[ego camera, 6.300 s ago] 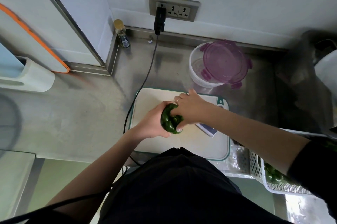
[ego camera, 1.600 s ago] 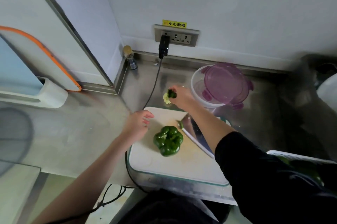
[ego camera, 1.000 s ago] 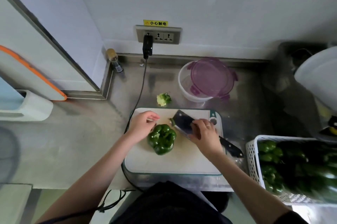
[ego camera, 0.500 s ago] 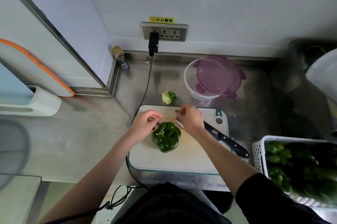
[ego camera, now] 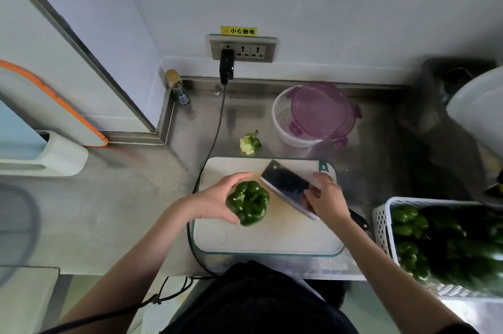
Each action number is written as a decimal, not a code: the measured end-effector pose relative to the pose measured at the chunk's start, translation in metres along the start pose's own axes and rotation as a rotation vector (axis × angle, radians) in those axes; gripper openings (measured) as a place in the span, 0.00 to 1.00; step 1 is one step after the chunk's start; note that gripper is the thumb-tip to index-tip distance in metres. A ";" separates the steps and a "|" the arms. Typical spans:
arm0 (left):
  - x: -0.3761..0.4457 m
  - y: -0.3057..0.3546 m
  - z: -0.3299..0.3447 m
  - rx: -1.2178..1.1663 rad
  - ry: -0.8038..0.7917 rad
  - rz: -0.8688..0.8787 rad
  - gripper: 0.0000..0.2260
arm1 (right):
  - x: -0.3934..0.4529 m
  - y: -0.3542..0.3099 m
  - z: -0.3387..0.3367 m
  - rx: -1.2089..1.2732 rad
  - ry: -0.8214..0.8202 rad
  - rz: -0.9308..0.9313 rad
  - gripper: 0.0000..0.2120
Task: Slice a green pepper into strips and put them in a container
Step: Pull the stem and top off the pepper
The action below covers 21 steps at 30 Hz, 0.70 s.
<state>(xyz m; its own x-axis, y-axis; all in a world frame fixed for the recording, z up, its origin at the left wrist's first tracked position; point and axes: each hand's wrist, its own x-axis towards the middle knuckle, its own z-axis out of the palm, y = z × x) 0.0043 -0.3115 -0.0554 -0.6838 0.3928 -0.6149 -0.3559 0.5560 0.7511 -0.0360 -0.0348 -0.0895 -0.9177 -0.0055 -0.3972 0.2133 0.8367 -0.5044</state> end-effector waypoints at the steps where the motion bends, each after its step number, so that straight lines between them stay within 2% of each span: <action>1: 0.001 0.000 0.001 -0.015 -0.006 -0.012 0.43 | -0.008 0.007 0.001 -0.051 -0.049 -0.010 0.20; 3: 0.002 0.000 0.003 -0.074 0.030 -0.039 0.40 | -0.021 0.016 0.004 -0.139 -0.070 -0.032 0.23; 6: 0.006 0.002 0.005 -0.188 0.135 -0.080 0.29 | -0.029 0.021 0.009 -0.239 -0.008 -0.050 0.26; 10: 0.012 0.008 0.008 -0.194 0.310 -0.135 0.17 | -0.028 0.019 0.011 -0.325 -0.010 -0.027 0.31; 14: 0.017 0.011 0.010 -0.077 0.382 -0.134 0.18 | -0.030 0.019 0.011 -0.371 0.001 0.002 0.29; 17: 0.019 0.013 0.014 -0.032 0.365 -0.159 0.21 | -0.034 0.018 0.011 -0.387 0.039 -0.003 0.27; 21: 0.025 0.015 0.020 0.057 0.386 -0.207 0.20 | -0.039 0.014 0.012 -0.357 0.050 -0.033 0.25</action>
<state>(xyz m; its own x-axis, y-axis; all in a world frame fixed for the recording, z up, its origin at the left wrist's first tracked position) -0.0057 -0.2785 -0.0640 -0.7938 -0.0276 -0.6075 -0.4817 0.6383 0.6005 0.0073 -0.0297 -0.0906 -0.9393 -0.0163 -0.3427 0.0609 0.9750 -0.2135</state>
